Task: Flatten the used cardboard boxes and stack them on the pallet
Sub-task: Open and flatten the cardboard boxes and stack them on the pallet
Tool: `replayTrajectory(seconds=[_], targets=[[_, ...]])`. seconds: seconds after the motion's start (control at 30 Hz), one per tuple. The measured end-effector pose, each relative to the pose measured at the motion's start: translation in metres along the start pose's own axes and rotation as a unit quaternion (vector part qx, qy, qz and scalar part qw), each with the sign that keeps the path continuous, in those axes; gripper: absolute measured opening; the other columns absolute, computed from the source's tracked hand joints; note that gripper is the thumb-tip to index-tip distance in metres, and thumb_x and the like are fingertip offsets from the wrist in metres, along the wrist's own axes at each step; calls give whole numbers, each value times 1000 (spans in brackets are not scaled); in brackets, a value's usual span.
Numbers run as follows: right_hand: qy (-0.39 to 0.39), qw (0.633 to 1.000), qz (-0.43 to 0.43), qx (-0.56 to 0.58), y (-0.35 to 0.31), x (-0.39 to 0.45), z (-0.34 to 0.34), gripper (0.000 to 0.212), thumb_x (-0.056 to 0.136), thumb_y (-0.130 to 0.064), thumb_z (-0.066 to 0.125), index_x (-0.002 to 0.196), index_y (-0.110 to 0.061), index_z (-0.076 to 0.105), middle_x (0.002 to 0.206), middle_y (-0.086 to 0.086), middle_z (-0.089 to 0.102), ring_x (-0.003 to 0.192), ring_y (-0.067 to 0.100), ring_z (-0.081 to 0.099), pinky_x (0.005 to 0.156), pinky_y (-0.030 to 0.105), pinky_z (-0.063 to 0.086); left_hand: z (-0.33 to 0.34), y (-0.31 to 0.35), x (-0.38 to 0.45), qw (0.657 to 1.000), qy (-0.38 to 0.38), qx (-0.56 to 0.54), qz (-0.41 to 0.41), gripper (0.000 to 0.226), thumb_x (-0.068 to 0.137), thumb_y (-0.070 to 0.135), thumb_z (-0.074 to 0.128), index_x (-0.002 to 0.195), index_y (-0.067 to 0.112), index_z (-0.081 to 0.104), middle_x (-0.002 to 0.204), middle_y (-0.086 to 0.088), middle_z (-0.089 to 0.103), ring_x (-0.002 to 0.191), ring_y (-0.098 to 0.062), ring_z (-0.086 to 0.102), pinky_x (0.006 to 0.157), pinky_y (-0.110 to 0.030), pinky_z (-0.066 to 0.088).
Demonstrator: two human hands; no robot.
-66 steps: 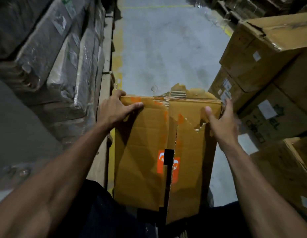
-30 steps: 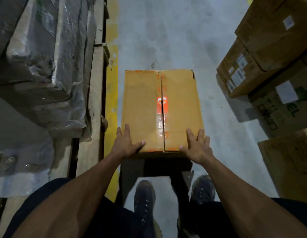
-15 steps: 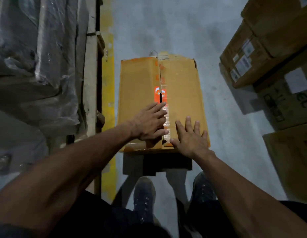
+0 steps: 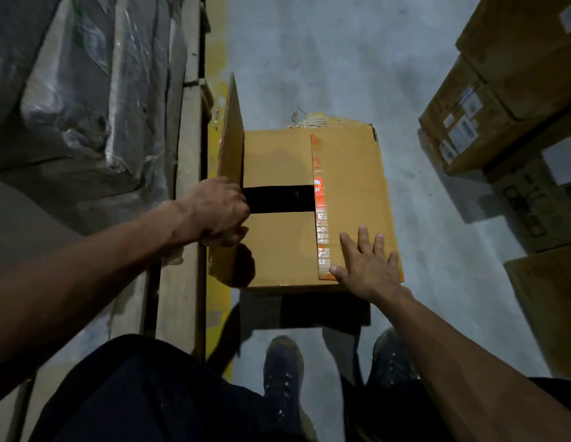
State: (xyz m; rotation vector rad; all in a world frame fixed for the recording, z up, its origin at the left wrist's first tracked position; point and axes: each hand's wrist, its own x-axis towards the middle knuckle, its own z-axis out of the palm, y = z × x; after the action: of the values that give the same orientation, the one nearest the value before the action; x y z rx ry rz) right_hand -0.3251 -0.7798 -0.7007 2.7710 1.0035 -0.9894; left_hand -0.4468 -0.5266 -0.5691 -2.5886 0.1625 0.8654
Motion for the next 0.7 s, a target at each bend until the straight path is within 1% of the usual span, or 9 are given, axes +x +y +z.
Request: replayTrajectory(seconds=[0.1,0.17,0.2,0.27,0.33,0.37,0.43,0.57,0.7], targets=[[1,1000,3,11,5,-1,-3,81,97,-63,44,158,-40,-4,166,2,-21,153,37,-14,120,61,1,14,-1,-3,996,-75,-29,-49,42,99,51,45,128,22,57,135,-1,58,127,-21,51,110,-38,37],[-2,1000,5,21,9,-1,-6,81,97,-61,46,158,-40,-2,167,1,-20,153,36,-13,121,60,2,31,1,-4,994,-72,-31,-81,53,99,55,41,137,19,51,145,-5,51,136,-24,44,115,-40,32],[-3,1000,7,27,11,-1,-7,81,97,-60,47,158,-40,-2,167,0,-20,153,36,-13,121,60,2,41,2,-4,992,-67,-39,-100,60,100,56,39,144,16,44,152,-8,43,143,-26,35,118,-41,27],[-1,999,9,34,12,-1,-8,81,97,-58,49,158,-40,0,167,0,-18,153,36,-12,121,61,3,62,8,0,984,-69,-91,-135,71,102,57,29,154,9,25,164,-12,20,152,-29,13,123,-43,12],[0,999,9,37,13,0,-9,81,97,-57,51,159,-40,1,167,-1,-17,153,36,-11,121,61,4,79,21,10,966,-77,-176,-171,77,103,57,23,158,6,7,167,-12,-1,154,-30,-4,123,-43,0],[-1,999,10,38,13,0,-9,81,97,-57,52,159,-40,2,167,-1,-17,153,36,-11,121,61,5,86,29,16,950,-69,-232,-195,78,103,56,23,158,5,0,166,-13,-8,153,-30,-9,123,-43,-3],[1,999,12,34,14,2,-8,81,97,-57,52,159,-40,3,168,-1,-16,154,35,-10,121,61,5,102,45,28,903,-27,-351,-247,81,104,56,25,157,5,-9,164,-14,-18,152,-30,-16,122,-41,-6],[1,999,14,35,19,5,-6,81,96,-57,53,158,-41,4,168,-2,-15,154,34,-10,121,61,6,120,68,48,812,61,-495,-302,87,103,53,34,155,3,-15,163,-15,-22,151,-30,-19,121,-41,-8],[-1,1000,11,24,18,6,-4,81,96,-59,52,158,-40,4,168,-1,-15,154,36,-9,121,62,7,128,71,69,674,90,-646,-347,90,103,44,47,155,4,-15,164,-12,-21,152,-27,-18,122,-37,-6]])
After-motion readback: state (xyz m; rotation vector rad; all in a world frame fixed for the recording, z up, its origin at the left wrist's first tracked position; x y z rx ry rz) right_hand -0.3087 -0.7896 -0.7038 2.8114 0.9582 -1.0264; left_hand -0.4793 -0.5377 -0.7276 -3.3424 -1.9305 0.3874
